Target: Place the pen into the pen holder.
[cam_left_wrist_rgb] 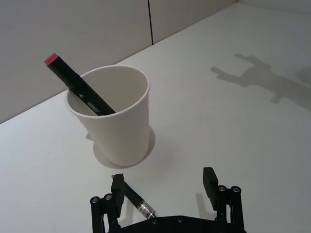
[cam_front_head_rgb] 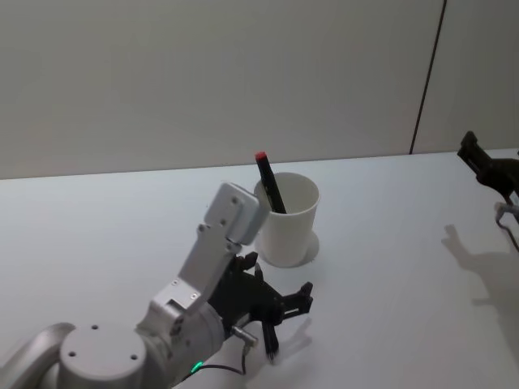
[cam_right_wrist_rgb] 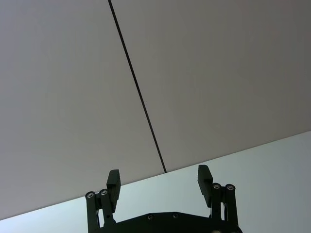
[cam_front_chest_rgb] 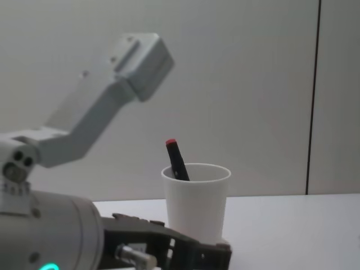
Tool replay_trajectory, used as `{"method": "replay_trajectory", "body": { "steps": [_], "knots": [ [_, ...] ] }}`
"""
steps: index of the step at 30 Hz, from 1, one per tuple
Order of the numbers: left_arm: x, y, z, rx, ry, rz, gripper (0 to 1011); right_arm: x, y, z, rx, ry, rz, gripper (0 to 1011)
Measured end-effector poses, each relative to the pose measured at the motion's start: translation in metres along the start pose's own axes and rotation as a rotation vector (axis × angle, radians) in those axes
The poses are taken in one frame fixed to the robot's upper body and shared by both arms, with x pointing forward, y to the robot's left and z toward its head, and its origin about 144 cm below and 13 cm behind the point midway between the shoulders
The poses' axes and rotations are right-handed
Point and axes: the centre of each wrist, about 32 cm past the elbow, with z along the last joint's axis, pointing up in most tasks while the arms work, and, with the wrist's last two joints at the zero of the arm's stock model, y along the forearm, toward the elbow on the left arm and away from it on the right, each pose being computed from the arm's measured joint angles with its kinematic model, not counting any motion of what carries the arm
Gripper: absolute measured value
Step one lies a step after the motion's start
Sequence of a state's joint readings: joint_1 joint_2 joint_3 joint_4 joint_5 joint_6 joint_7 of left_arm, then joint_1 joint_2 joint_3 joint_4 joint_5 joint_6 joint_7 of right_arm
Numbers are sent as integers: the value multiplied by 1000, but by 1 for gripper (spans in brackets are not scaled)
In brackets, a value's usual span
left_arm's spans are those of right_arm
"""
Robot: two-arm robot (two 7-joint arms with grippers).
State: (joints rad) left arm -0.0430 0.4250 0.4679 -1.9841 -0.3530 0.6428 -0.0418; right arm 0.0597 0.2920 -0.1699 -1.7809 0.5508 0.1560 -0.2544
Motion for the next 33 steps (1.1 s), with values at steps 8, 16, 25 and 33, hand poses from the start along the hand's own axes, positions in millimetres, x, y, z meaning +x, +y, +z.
{"method": "replay_trajectory", "body": {
  "steps": [8,16,25,33],
  "knots": [
    [-8,-9,-2,38,-41,15,1001,0,0,0,0,0,0,1002],
    [-16,-16,-9,53,-29,45,1001,0,0,0,0,0,0,1002],
    [-25,-20,-19,47,4,107,1001,0,0,0,0,0,0,1002],
    [-29,-20,-27,41,32,149,1001,0,0,0,0,0,0,1001]
  ]
}}
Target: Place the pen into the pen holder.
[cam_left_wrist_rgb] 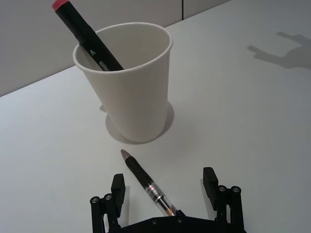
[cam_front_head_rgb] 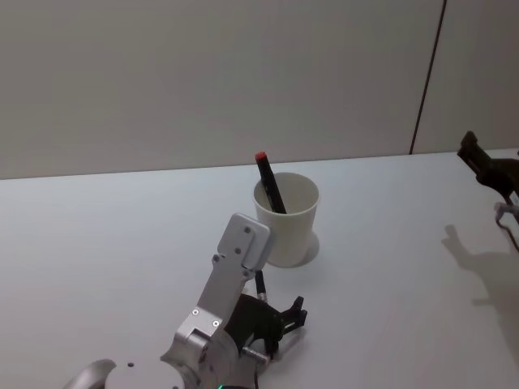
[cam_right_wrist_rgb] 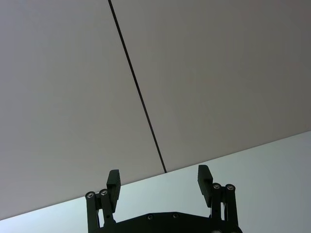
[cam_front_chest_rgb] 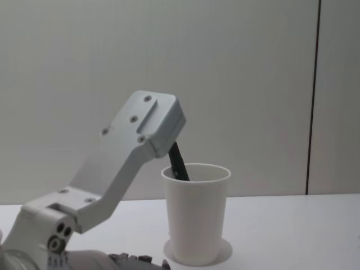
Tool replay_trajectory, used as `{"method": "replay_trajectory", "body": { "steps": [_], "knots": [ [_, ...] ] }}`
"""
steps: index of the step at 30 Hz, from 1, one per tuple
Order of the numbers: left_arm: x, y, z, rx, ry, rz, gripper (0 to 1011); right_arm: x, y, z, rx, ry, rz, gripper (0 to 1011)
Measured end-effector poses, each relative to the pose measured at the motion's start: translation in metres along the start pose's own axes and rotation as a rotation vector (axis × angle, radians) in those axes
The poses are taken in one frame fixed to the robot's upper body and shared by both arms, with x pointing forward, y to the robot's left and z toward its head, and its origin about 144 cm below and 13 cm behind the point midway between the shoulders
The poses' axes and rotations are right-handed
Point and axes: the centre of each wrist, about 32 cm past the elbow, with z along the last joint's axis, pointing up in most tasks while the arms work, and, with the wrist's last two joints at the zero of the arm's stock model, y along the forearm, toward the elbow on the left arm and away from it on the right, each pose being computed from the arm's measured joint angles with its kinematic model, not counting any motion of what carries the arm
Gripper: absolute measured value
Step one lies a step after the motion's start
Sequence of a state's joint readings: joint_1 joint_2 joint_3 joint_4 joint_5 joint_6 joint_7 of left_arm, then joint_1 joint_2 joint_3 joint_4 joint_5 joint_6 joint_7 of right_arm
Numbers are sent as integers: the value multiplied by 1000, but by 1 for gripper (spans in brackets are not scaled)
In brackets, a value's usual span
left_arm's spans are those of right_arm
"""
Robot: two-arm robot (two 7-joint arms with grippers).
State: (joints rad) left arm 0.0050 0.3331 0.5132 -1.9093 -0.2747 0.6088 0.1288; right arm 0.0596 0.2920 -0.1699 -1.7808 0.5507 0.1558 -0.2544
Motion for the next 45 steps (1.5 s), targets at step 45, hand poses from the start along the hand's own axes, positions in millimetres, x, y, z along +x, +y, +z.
{"method": "replay_trajectory", "body": {
  "steps": [45],
  "knots": [
    [-3,0,-14,27,22,31,1001,0,0,0,0,0,0,1001]
  ]
}}
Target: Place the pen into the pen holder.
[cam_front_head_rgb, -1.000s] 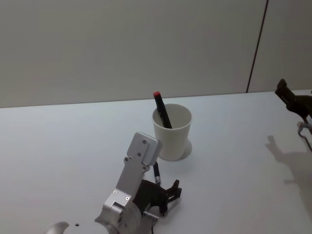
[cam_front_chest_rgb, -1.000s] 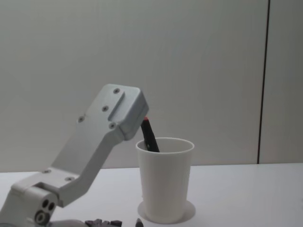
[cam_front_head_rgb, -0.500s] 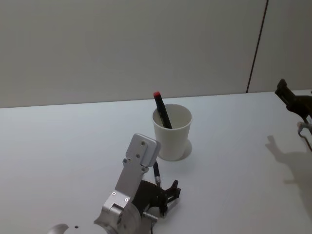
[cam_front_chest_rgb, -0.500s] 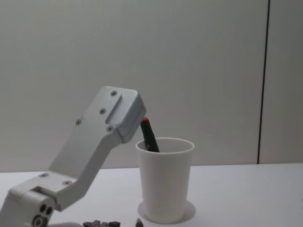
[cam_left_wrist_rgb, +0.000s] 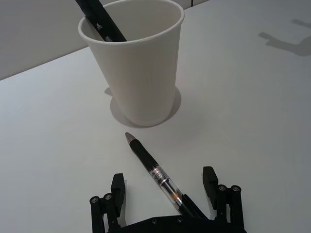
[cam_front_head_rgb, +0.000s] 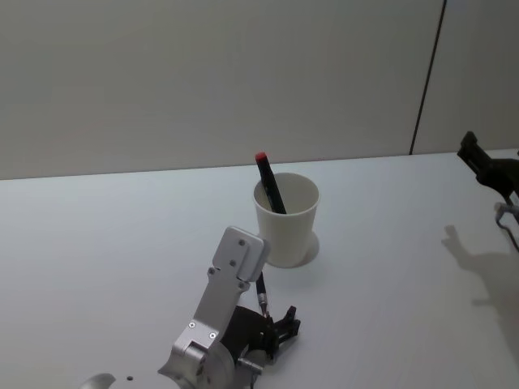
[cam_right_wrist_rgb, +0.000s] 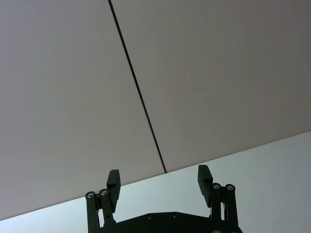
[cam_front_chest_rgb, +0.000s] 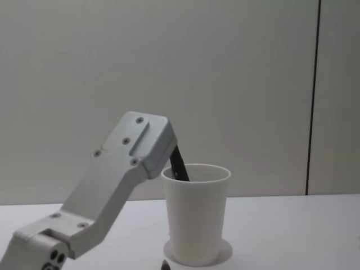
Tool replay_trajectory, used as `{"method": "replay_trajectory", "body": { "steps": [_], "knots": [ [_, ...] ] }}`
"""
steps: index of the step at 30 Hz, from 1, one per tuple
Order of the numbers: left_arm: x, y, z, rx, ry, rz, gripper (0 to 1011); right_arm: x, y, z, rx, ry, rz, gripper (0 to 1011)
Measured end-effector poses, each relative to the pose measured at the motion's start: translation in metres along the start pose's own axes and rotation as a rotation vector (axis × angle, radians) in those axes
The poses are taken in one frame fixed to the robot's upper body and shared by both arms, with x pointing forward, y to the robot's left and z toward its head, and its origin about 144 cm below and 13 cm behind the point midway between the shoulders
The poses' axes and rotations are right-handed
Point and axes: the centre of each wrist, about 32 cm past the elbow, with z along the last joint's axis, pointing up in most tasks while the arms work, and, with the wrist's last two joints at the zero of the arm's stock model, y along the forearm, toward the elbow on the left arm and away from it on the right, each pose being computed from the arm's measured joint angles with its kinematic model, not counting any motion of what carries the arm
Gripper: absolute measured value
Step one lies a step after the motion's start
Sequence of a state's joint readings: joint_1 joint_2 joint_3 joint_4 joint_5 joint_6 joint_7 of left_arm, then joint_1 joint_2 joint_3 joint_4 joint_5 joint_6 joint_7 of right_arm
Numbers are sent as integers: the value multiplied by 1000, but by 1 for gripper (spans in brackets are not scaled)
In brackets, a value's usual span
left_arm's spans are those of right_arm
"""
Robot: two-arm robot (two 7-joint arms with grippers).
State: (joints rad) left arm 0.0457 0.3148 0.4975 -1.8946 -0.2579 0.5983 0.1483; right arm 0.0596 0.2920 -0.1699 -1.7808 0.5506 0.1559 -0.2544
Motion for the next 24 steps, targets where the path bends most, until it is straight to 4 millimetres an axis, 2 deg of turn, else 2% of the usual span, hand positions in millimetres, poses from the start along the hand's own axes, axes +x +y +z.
{"method": "replay_trajectory", "body": {
  "steps": [11,18,20,24],
  "knots": [
    [0,0,-1,12,-1,-2,995,0,0,0,0,0,0,1002],
    [-1,0,-1,15,-1,-9,885,0,0,0,0,0,0,1002],
    [-1,0,-1,16,0,-9,825,0,0,0,0,0,0,1001],
    [-1,0,-1,18,0,-10,783,0,0,0,0,0,0,1002]
  ]
}}
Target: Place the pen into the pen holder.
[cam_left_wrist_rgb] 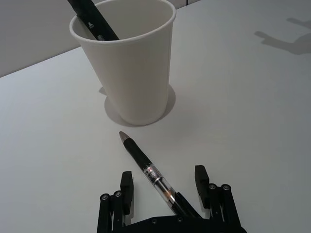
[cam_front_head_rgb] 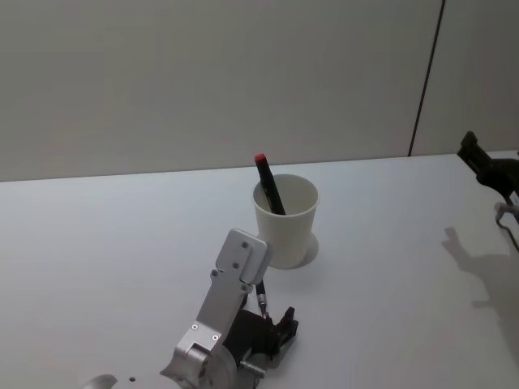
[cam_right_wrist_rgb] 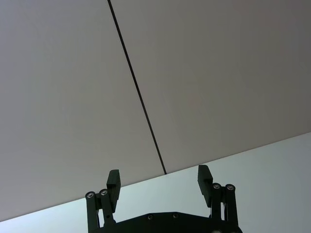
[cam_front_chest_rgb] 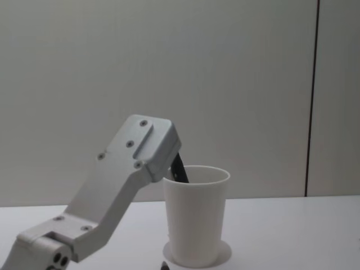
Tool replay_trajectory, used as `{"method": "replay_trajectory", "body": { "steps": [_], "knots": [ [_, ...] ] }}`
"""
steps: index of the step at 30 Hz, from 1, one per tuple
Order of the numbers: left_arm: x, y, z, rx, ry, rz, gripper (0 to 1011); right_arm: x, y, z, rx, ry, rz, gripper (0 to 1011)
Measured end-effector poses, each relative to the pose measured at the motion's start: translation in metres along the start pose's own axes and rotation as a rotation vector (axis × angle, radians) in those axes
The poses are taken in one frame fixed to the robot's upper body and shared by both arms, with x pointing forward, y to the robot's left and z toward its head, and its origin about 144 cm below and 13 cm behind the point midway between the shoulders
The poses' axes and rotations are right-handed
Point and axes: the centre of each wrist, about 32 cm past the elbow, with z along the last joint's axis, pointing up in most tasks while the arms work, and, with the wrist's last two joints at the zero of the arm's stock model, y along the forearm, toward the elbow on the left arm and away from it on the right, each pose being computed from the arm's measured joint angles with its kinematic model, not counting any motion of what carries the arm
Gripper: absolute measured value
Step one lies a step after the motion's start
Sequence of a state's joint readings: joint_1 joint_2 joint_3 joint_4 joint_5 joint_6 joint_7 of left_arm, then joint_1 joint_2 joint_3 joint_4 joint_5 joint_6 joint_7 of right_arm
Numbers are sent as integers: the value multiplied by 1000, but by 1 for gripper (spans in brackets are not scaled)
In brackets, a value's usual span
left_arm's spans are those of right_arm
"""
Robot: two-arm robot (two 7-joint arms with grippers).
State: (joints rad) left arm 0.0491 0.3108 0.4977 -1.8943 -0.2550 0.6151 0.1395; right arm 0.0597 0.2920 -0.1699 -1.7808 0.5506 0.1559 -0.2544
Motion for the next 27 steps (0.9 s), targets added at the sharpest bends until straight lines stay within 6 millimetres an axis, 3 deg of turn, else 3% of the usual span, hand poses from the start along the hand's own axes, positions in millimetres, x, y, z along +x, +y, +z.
{"method": "replay_trajectory", "body": {
  "steps": [27],
  "knots": [
    [0,0,-1,7,-2,3,606,0,0,0,0,0,0,1002]
  ]
}}
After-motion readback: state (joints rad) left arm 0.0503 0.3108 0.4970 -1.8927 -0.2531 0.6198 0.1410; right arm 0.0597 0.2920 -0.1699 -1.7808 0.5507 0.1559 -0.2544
